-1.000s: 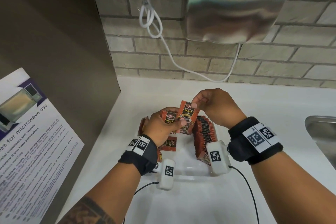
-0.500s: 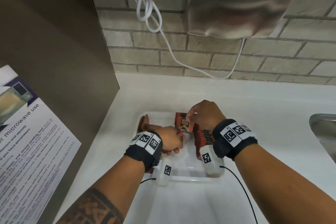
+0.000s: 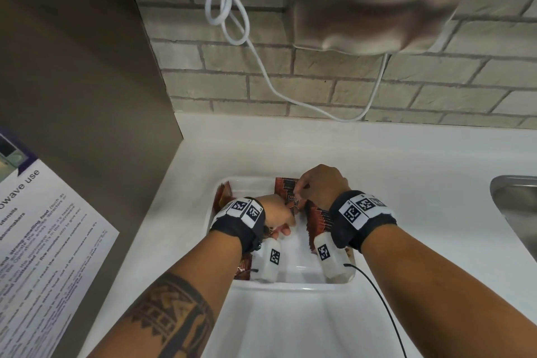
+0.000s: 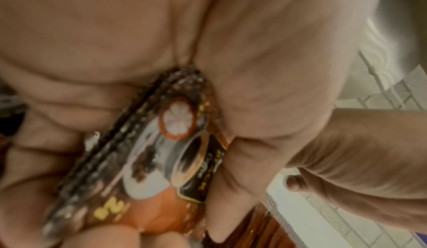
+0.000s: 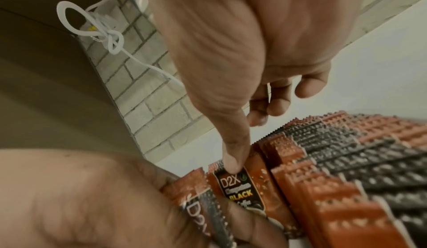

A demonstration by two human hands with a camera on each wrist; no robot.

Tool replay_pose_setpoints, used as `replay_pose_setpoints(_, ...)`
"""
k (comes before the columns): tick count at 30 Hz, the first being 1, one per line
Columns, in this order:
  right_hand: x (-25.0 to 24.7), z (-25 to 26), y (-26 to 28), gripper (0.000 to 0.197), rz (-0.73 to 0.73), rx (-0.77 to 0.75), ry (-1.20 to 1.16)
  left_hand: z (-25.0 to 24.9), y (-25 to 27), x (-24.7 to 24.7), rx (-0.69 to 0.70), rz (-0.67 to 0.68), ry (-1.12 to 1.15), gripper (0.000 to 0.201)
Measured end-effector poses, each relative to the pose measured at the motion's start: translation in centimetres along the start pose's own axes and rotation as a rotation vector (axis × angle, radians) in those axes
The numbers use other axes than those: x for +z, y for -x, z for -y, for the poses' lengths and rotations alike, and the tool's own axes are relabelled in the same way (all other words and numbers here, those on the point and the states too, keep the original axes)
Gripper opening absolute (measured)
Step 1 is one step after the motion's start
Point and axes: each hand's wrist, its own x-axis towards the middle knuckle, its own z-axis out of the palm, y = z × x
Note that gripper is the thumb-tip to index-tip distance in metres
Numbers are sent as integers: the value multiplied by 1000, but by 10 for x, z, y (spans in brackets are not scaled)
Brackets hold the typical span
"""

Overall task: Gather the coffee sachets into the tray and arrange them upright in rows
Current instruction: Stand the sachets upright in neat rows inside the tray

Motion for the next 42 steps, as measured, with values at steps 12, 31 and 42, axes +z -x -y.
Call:
replay_pose_setpoints(12,5,-9,-3,15,-51,-37,-101,4,-1,2,-13,24,89,24)
replay_pose_setpoints(31,-20,-6,29,6,69,-177,-397,26,22,-18,404,-139,337,27)
replay_pose_setpoints(42,-42,-1,34,8,-40,-203,-335,32,25,-15,544,-189,435,59)
